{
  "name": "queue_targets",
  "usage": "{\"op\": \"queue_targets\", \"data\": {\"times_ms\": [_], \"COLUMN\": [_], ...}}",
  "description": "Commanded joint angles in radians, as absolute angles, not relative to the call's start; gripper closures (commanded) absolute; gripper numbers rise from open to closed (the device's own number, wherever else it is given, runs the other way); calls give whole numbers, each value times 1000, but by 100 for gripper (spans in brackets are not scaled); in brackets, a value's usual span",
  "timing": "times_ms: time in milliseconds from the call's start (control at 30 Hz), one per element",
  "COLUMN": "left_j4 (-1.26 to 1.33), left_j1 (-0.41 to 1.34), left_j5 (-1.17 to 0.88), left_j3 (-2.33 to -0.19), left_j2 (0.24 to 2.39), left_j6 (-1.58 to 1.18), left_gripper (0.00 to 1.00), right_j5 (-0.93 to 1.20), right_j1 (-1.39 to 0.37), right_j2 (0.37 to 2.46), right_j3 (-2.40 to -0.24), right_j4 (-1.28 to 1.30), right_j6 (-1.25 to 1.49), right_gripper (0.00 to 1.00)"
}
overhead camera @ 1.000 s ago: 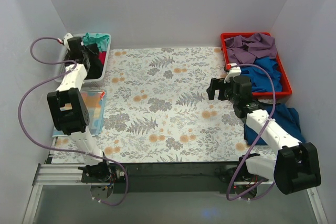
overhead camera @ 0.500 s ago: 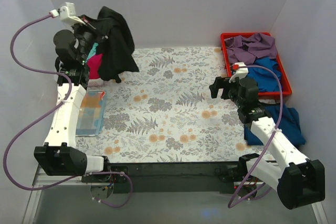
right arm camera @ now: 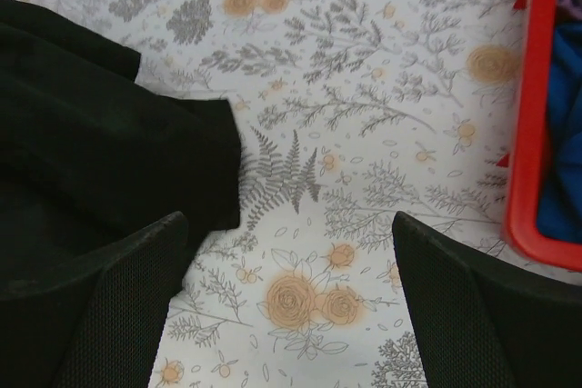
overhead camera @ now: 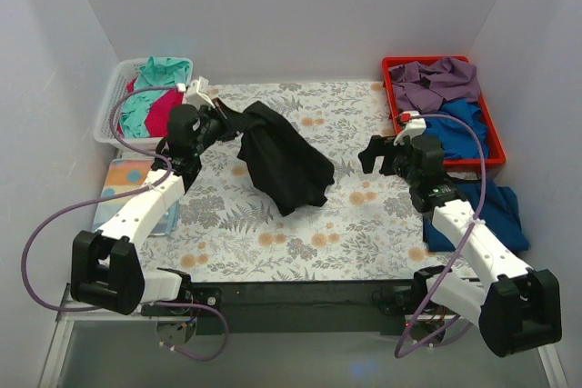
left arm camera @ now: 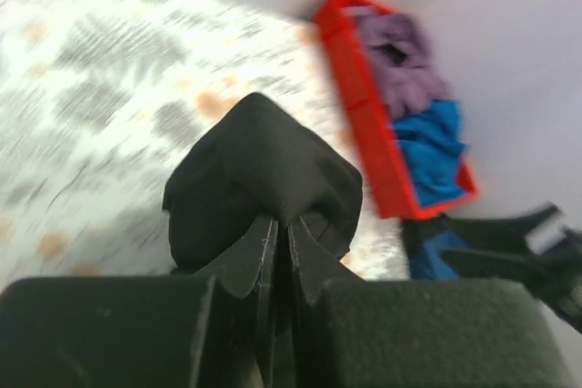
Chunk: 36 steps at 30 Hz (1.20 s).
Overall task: Fold and stack the t-shirts
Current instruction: Move the tshirt to the center of the board
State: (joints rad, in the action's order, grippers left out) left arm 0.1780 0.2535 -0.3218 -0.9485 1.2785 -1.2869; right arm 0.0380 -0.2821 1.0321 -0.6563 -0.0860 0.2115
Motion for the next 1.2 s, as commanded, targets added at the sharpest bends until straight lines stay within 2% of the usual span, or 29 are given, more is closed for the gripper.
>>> {"op": "queue_targets", "data": {"times_ms": [0, 67, 100, 167, 200, 233, 300, 467, 867, 1100, 1167], "left_j4": [134, 95, 66, 52, 35, 23, 6, -29, -69, -90, -98], "left_j1": [250, 253, 259, 267, 278, 282, 290, 295, 299, 299, 299], "left_j5": [-59, 38, 69, 116, 162, 181, 208, 201, 189, 233, 239], "left_j3": [-858, -827, -816, -785, -779, -770, -761, -724, -675, -653, -653], "left_j2": [1324, 1342, 1347, 1339, 1325, 1315, 1287, 1244, 1186, 1146, 1146], "left_j6": [-1384, -1429, -1439, -1445, -1439, -1436, -1427, -1419, -1408, -1413, -1417], "left_gripper": [100, 91, 80, 66, 52, 44, 35, 34, 33, 33, 33], "right_j5": [149, 123, 98, 68, 54, 37, 5, -72, -8, 5, -40], "right_j1": [-293, -326, -336, -365, -374, -385, -429, -526, -616, -716, -739], "right_j2": [1084, 1097, 1114, 1130, 1146, 1152, 1163, 1190, 1253, 1433, 1498], "right_j3": [-632, -603, -597, -589, -589, -592, -600, -626, -655, -716, -754], "right_j4": [-81, -86, -84, -77, -68, -60, -48, -51, -110, -166, -166], "right_j6": [229, 224, 219, 219, 213, 215, 212, 206, 206, 238, 239], "right_gripper": [2, 2, 2, 2, 1, 2, 2, 2, 2, 14, 23]}}
